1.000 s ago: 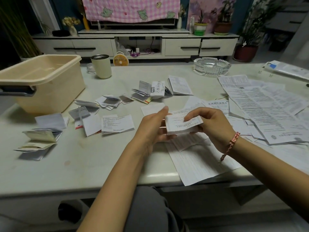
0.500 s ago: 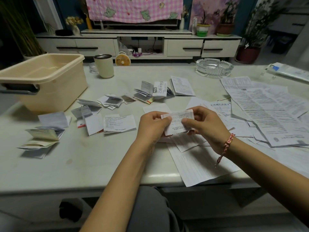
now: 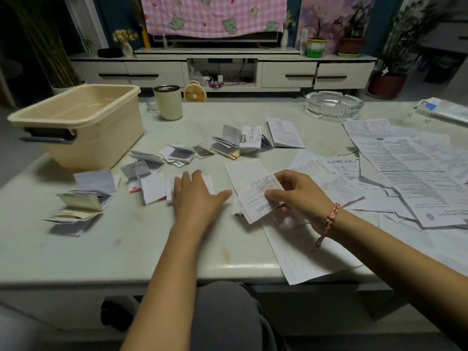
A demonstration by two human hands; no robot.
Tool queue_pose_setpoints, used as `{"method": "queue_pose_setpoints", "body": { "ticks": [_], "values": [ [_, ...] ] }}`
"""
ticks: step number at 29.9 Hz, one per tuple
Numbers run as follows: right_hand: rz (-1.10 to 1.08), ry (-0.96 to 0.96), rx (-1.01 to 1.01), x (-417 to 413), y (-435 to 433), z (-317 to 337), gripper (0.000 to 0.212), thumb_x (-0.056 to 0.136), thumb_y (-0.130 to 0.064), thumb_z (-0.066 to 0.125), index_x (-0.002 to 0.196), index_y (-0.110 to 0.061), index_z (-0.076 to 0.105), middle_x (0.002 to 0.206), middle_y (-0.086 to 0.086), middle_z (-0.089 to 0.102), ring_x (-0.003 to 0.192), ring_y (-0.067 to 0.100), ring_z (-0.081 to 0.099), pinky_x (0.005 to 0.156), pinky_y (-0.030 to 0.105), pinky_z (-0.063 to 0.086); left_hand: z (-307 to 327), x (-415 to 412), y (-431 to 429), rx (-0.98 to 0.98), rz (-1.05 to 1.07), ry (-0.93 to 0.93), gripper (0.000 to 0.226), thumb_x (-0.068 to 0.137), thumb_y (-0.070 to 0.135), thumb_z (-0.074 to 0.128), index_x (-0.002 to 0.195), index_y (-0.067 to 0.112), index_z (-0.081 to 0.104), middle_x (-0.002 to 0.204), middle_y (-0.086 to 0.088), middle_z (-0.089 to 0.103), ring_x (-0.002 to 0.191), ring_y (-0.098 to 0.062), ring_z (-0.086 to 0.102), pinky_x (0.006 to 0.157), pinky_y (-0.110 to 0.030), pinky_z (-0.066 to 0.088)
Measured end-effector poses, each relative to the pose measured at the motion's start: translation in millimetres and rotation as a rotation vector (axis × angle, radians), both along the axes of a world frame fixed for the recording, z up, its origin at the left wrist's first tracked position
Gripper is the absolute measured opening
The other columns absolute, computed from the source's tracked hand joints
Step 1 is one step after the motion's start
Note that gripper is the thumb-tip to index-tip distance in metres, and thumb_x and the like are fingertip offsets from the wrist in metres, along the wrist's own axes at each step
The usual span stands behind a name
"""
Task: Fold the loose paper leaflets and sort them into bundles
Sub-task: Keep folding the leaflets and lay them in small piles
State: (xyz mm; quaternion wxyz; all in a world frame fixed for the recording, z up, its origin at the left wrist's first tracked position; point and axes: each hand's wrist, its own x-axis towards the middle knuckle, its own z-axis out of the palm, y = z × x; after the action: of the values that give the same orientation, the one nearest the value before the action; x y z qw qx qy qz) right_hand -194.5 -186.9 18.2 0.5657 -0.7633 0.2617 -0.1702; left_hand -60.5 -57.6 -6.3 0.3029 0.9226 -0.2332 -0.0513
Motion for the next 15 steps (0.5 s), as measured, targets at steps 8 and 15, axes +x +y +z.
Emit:
{"method": "queue_pose_setpoints", "body": {
  "ticks": [8, 15],
  "values": [
    [0.004, -0.004, -0.024, 14, 5, 7, 0.021, 0.087, -0.002, 0.057, 0.101, -0.016, 0.059, 0.084, 0.004, 0.061, 0.061, 0.008, 0.055, 0.041, 0.014, 0.042, -9, 9, 1, 0.046, 0.17, -0.115, 0.024, 0.094, 0.018, 0.047, 0.11, 0.001, 0.055, 0.119, -0.019, 0.056, 0.114, -0.037, 0.045, 0.089, -0.038, 0.036],
    [0.037, -0.014, -0.004, 23, 11, 9, 0.017, 0.086, -0.004, 0.061, 0.1, -0.013, 0.058, 0.091, 0.008, 0.062, 0.063, 0.009, 0.056, 0.043, 0.015, 0.044, -10, 10, 7, -0.239, 0.314, -0.089, 0.02, 0.09, 0.001, 0.04, 0.086, 0.002, 0.059, 0.103, -0.024, 0.062, 0.095, -0.041, 0.051, 0.068, -0.035, 0.033]
  ]
}}
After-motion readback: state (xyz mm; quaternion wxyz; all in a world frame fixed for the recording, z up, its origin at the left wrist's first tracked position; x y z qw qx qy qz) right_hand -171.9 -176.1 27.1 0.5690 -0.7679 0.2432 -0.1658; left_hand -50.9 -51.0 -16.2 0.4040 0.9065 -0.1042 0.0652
